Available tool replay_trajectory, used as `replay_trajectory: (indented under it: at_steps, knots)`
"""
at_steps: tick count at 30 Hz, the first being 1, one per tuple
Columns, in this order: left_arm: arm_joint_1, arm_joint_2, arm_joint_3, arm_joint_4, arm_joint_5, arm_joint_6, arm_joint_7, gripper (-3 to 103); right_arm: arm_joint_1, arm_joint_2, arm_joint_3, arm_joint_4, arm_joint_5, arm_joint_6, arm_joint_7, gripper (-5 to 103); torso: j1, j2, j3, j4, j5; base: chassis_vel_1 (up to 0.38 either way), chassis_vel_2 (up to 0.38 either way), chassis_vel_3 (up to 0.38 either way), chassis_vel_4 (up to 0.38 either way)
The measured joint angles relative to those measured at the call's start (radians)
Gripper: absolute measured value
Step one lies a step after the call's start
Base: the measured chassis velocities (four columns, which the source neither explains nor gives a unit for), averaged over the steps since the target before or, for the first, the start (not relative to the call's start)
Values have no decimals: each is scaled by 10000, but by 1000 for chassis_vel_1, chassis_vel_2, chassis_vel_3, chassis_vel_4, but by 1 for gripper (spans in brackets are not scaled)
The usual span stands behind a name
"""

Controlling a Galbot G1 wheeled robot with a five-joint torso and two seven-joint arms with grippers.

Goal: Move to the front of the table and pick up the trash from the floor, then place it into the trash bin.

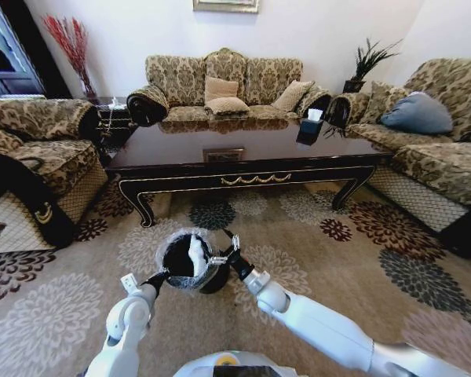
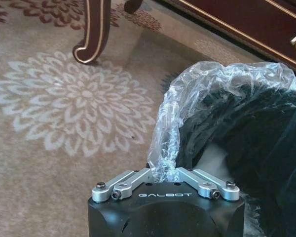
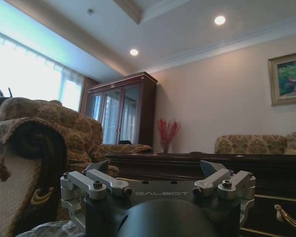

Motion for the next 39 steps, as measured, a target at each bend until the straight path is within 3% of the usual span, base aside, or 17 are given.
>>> replay_trajectory:
  at_steps: [3,4,6,10,14,17,21,25,26,30,39]
  knots:
    - [33,261,-582,-97,-43,-26,43,2,-7,147,364,-23,776,-988,162,100,0,0,0,0,-2,0,0,0,0]
    - [33,261,-582,-97,-43,-26,43,2,-7,147,364,-23,776,-988,162,100,0,0,0,0,-2,0,0,0,0]
    - [52,616,-1141,-243,-243,0,-9,2,-15,222,554,-233,980,-1922,722,100,0,0,0,2,3,0,0,0,0]
    - [116,1279,-2150,-417,-789,132,-93,2,-56,333,711,-744,782,-2621,1004,100,0,0,0,-2,0,0,0,0,0]
    - [313,1888,-3205,-226,-1056,158,-147,2,-36,758,458,-1618,688,-4461,2928,100,0,-1,1,1,-2,0,0,0,0]
    - [395,2039,-3557,-80,-1137,159,-174,2,113,1130,278,-2293,682,-4962,3347,100,0,0,1,0,-4,0,0,0,0]
    - [513,2155,-3945,8,-1246,153,-209,2,418,1702,-80,-3447,277,-4934,3019,100,0,0,0,3,0,0,0,0,0]
    - [724,2180,-4237,-66,-1307,155,-260,2,690,2104,-459,-4764,-187,-4068,1418,100,0,-1,1,1,-1,0,0,0,0]
    - [724,2180,-4237,-66,-1307,155,-260,2,690,2104,-459,-4764,-187,-4068,1418,100,0,-1,1,1,-1,0,0,0,0]
    - [900,2149,-4402,-256,-1325,154,-268,2,799,2251,-655,-5615,-615,-3319,15,100,0,0,0,1,2,0,0,0,0]
    - [962,1940,-4288,-634,-1325,217,-452,2,830,2594,-929,-7125,-1314,-3302,-281,100,0,0,0,-2,2,0,0,0,0]
